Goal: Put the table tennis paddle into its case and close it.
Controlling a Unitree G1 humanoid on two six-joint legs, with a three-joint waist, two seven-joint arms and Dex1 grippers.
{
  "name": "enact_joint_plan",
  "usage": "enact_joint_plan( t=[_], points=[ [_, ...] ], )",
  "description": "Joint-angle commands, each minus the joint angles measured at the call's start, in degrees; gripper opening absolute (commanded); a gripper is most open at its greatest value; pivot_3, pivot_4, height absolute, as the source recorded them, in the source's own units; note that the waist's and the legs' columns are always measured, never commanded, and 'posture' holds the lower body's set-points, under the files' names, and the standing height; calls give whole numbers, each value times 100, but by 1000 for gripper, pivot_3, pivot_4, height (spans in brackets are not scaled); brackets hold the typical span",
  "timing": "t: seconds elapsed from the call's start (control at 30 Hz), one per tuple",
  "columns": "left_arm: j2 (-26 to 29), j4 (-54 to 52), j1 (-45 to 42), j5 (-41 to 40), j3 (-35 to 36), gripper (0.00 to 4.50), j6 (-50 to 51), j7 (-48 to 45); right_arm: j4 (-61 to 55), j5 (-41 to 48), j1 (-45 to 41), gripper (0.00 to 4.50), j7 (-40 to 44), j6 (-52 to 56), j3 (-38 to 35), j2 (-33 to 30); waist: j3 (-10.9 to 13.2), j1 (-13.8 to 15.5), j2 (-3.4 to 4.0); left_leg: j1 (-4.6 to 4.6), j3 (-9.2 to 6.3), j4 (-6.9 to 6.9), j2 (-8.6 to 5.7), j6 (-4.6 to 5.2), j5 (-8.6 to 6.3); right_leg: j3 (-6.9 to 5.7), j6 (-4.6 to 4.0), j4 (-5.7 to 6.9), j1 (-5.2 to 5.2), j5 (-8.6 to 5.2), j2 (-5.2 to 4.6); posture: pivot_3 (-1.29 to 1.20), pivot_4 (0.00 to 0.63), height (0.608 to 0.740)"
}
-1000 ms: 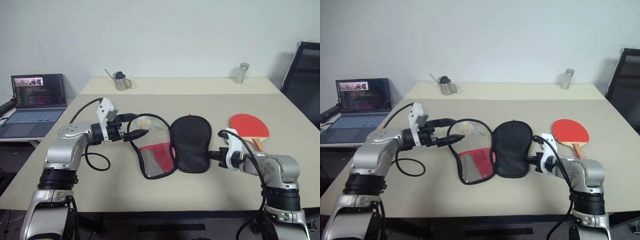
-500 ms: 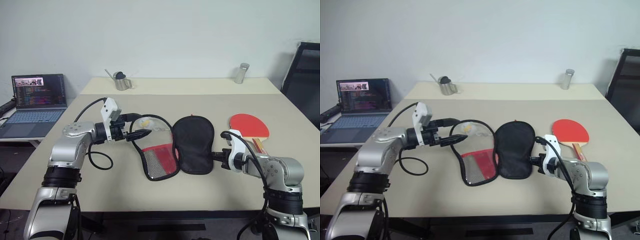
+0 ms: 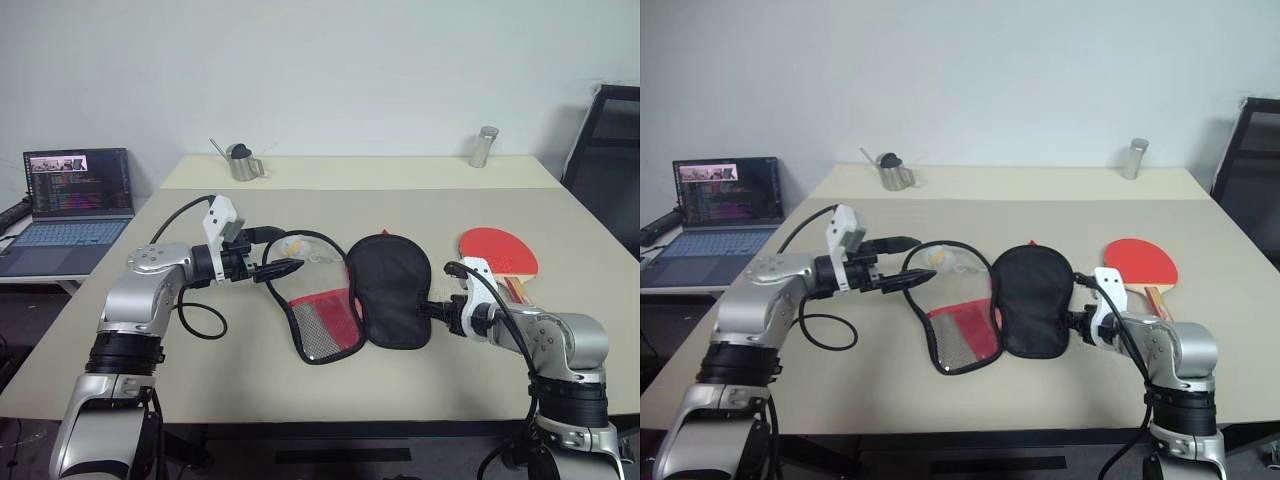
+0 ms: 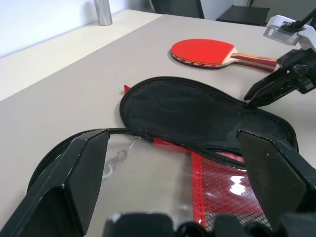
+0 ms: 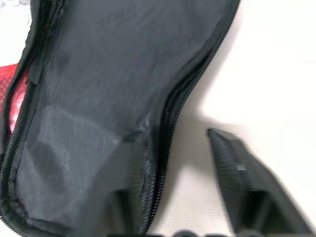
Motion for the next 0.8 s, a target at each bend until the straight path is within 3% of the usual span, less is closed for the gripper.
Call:
enact_joint_plan(
  t=[0.03, 0.13, 0.33, 0.5, 0.8],
  points=[
    [-22, -149, -132, -58, 83, 4500, -63, 23, -321, 127, -68, 3698, 258, -248, -64, -213, 0, 0, 0, 0, 0, 3, 0, 0, 0, 0, 0, 0, 1, 0, 0, 0, 150, 740],
    [-43, -307, -64, -92, 48, 4500, -23, -14, -504, 230, -11, 4436, 567, -411, -102, -522, 0, 1, 0, -1, 0, 10, 0, 2, -1, 0, 0, 0, 3, 0, 0, 0, 150, 740],
    [-170, -530, -100, -192, -22, 4500, 141, -80, -294, 245, 81, 4436, 1199, -1041, -243, -1404, 0, 8, 0, -4, -2, 34, 0, 8, -5, -1, 1, 0, 12, 0, 1, 0, 150, 740],
    [-266, -703, -177, -332, -186, 4500, 386, -336, 570, -161, 8, 4436, 1246, -1655, -247, -2005, 0, 9, 0, -4, -1, 39, 0, 8, -5, 0, 2, 3, 15, 1, 2, 0, 150, 740],
    [-300, -654, -600, -440, -547, 4500, 657, -987, 3090, -899, -802, 4436, 1038, -2687, -118, -2188, 0, -4, 0, -3, 5, 40, 0, 8, -5, 5, 2, 7, 14, 1, 5, 0, 150, 740]
  ],
)
